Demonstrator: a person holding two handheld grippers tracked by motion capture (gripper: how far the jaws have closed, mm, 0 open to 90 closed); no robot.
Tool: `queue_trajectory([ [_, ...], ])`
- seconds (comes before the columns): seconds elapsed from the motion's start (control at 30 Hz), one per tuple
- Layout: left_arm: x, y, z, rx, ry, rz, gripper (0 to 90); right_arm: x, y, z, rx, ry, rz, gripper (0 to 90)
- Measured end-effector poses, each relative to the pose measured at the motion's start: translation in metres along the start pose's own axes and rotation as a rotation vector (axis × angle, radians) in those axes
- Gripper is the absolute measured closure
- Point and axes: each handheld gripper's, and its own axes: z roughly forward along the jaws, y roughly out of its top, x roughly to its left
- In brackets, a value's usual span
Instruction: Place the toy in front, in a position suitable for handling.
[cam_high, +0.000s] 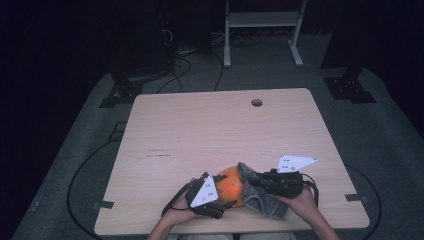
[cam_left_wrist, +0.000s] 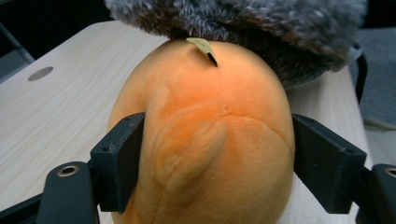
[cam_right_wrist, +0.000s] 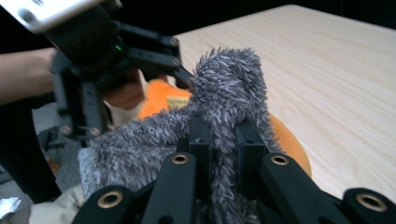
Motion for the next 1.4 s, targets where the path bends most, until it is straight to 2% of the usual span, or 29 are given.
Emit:
queue_trajectory([
  [0.1, 0.001, -0.001, -0.001, -0.006, -0.008, -0.008, 22.3, -0.010, -0.007, -0.004, 0.033, -0.048, 0.017, 79.9],
  [0.13, 0.002, -0.002, -0.001, -0.006, -0.013, -0.006, 22.3, -0.010, -0.007, -0.004, 0.033, -0.048, 0.017, 79.9],
  [0.17, 0.002, -0.002, -0.002, -0.005, -0.013, -0.005, 21.9, -0.018, -0.013, -0.006, 0.054, -0.072, 0.048, 79.9],
  [0.23, 0.003, -0.002, -0.001, -0.006, -0.013, -0.016, 20.4, -0.022, -0.015, -0.009, 0.063, -0.082, 0.067, 79.9],
  [0.3, 0.003, -0.002, -0.001, -0.009, -0.012, -0.022, 18.2, -0.020, -0.013, -0.011, 0.049, -0.077, 0.052, 79.9],
  [0.4, 0.007, -0.001, -0.004, -0.005, -0.018, -0.049, 14.0, -0.017, -0.011, -0.008, 0.056, -0.077, 0.032, 79.9],
  [0.5, 0.014, -0.002, -0.008, 0.014, -0.005, -0.110, 6.1, -0.019, -0.015, -0.005, 0.061, -0.062, 0.048, 79.9],
  [0.53, 0.019, -0.005, -0.008, 0.039, -0.025, -0.171, 5.5, -0.021, -0.017, -0.005, 0.057, -0.061, 0.060, 79.9],
  [0.6, 0.019, -0.007, -0.005, 0.047, -0.040, -0.177, 8.2, -0.025, -0.019, -0.006, 0.063, -0.067, 0.072, 79.9],
  [0.63, 0.019, -0.007, -0.005, 0.047, -0.040, -0.177, 11.8, -0.025, -0.019, -0.006, 0.063, -0.067, 0.072, 79.9],
  [0.67, 0.017, -0.007, -0.005, 0.044, -0.040, -0.159, 11.8, -0.026, -0.020, -0.007, 0.067, -0.072, 0.076, 79.8],
  [0.73, 0.015, -0.005, -0.005, 0.050, -0.028, -0.128, 20.5, -0.027, -0.017, -0.009, 0.057, -0.080, 0.082, 79.9],
  [0.8, 0.013, -0.005, -0.005, 0.051, -0.021, -0.098, 22.0, -0.025, -0.015, -0.011, 0.042, -0.076, 0.079, 79.9],
  [0.83, 0.012, -0.005, -0.005, 0.049, -0.024, -0.086, 23.4, -0.023, -0.012, -0.013, 0.013, -0.057, 0.076, 79.9],
  [0.87, 0.011, -0.005, -0.005, 0.052, -0.028, -0.070, 25.2, -0.020, -0.006, -0.013, -0.053, 0.005, 0.080, 79.8],
  [0.9, 0.010, -0.005, -0.005, 0.049, -0.030, -0.060, 25.5, -0.019, -0.004, -0.012, -0.055, 0.019, 0.075, 79.8],
  [0.93, 0.008, -0.005, -0.005, 0.048, -0.031, -0.049, 25.8, -0.018, -0.003, -0.009, -0.039, 0.012, 0.066, 79.8],
  [0.97, 0.006, -0.005, -0.006, 0.053, -0.032, -0.013, 25.9, -0.019, -0.005, -0.005, -0.018, -0.002, 0.056, 79.8],
  [1.07, 0.006, -0.005, -0.006, 0.047, -0.031, -0.012, 26.1, -0.024, -0.011, -0.002, -0.012, -0.003, 0.081, 79.9],
  [1.2, 0.006, -0.006, -0.006, 0.039, -0.037, -0.008, 26.0, -0.037, -0.021, -0.005, 0.044, -0.077, 0.124, 79.8],
  [1.27, 0.006, -0.007, -0.007, 0.041, -0.040, -0.016, 25.7, -0.045, -0.028, -0.007, 0.077, -0.087, 0.163, 79.8],
  [1.33, 0.008, -0.008, -0.007, 0.041, -0.048, -0.035, 23.6, -0.047, -0.029, -0.009, 0.096, -0.102, 0.171, 79.9],
  [1.37, 0.009, -0.009, -0.007, 0.041, -0.050, -0.040, 22.8, -0.046, -0.028, -0.011, 0.084, -0.099, 0.163, 79.9],
  [1.4, 0.009, -0.009, -0.006, 0.035, -0.051, -0.047, 22.3, -0.042, -0.023, -0.015, 0.040, -0.070, 0.153, 79.9],
])
